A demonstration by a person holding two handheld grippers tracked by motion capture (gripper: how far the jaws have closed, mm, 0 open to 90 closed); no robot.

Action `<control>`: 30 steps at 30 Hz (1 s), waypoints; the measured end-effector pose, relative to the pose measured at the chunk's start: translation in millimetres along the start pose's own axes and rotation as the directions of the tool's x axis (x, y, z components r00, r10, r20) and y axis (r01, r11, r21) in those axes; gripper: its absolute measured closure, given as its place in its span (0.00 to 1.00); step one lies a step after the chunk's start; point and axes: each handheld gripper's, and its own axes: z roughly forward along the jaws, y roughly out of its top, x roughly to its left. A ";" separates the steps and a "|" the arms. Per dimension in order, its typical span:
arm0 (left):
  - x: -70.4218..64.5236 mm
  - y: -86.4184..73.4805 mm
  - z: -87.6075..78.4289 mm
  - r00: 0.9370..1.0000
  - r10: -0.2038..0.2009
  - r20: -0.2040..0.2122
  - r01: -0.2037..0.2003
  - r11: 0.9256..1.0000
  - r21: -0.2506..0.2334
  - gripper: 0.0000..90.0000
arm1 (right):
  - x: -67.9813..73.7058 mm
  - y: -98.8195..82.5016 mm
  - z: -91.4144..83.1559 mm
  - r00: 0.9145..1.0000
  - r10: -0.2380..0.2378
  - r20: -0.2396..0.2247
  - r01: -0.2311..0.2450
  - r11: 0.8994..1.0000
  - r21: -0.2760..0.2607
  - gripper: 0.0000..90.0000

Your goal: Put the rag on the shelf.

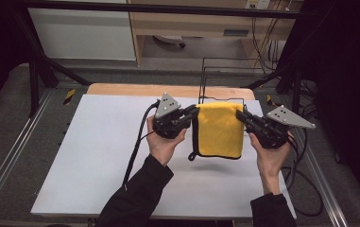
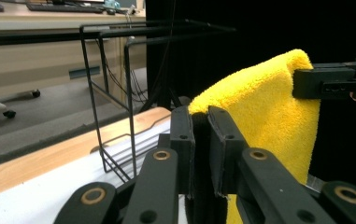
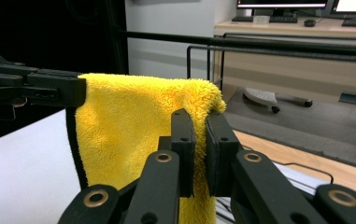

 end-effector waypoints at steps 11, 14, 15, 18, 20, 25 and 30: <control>6.3 20.6 6.3 1.000 -0.015 -0.013 0.014 0.998 -0.067 0.90 | -2.0 17.6 3.1 1.000 -0.001 0.020 0.002 0.998 -0.062 0.93; 7.4 25.8 7.1 1.000 -0.019 -0.010 0.018 0.996 -0.087 0.90 | -3.0 22.5 3.5 1.000 -0.001 0.024 0.003 0.997 -0.077 0.93; 7.4 27.5 7.3 1.000 -0.017 -0.010 0.016 0.995 -0.093 0.90 | -3.1 24.1 3.6 1.000 0.002 0.026 0.000 0.997 -0.082 0.93; 7.3 32.9 8.2 1.000 -0.009 -0.009 0.008 0.994 -0.105 0.90 | -4.2 29.0 3.9 0.999 0.002 0.032 0.001 0.996 -0.093 0.93; 7.4 36.9 9.1 1.000 -0.007 -0.009 0.006 0.993 -0.115 0.90 | -5.0 32.5 4.1 0.999 0.000 0.039 0.004 0.995 -0.103 0.93; 7.6 48.7 11.0 1.000 0.007 -0.013 -0.009 0.991 -0.133 0.90 | -6.6 42.4 5.1 0.999 -0.004 0.052 0.010 0.992 -0.124 0.93; 7.7 60.5 12.9 1.000 0.012 -0.011 -0.014 0.988 -0.155 0.90 | -9.2 53.0 5.1 0.998 -0.003 0.063 0.013 0.989 -0.148 0.93</control>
